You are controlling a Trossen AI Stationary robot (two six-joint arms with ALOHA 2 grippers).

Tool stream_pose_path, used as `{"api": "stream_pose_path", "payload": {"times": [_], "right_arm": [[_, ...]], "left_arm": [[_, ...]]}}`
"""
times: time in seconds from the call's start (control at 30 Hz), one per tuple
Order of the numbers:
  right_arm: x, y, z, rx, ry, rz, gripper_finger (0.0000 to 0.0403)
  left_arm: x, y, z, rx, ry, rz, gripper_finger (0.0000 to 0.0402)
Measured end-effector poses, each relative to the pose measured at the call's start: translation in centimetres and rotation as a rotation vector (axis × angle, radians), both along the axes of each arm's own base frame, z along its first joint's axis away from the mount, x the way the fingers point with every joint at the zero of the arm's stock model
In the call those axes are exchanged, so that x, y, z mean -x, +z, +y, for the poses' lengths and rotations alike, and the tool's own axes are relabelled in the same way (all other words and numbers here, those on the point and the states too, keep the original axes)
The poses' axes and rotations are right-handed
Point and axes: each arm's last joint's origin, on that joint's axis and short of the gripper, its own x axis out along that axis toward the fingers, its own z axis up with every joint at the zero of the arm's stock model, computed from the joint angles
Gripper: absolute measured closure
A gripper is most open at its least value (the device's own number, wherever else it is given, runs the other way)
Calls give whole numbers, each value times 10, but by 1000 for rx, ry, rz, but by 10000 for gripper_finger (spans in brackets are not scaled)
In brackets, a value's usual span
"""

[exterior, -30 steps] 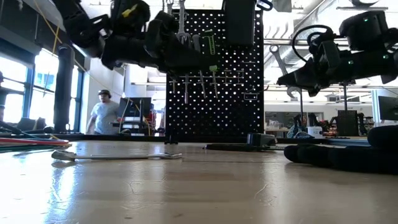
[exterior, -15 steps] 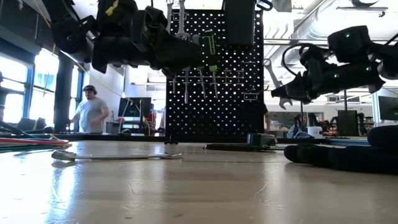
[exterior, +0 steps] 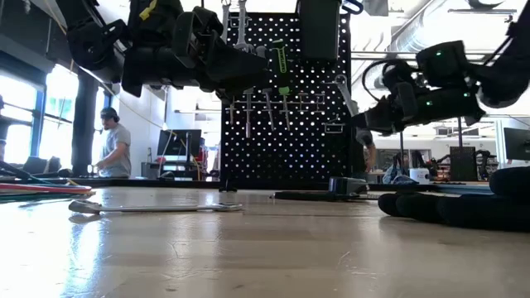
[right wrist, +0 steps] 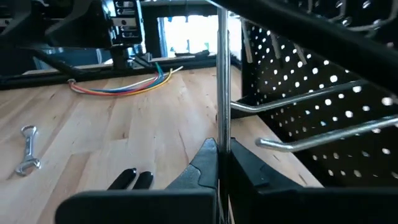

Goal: Hang tools onto peg board
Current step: Hang the wrench on the peg board

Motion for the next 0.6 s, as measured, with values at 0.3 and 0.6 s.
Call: {"api": "stream_pose_path", "payload": {"times": [0.3, 0.6], "right_arm": [[-9, -16, -19, -55, 14, 65, 400], [-9, -14, -19, -59, 100, 19, 400]], "left_arm": [[0, -1, 0, 8, -1, 9, 236], [0, -1, -1, 8, -3, 13, 236]]}}
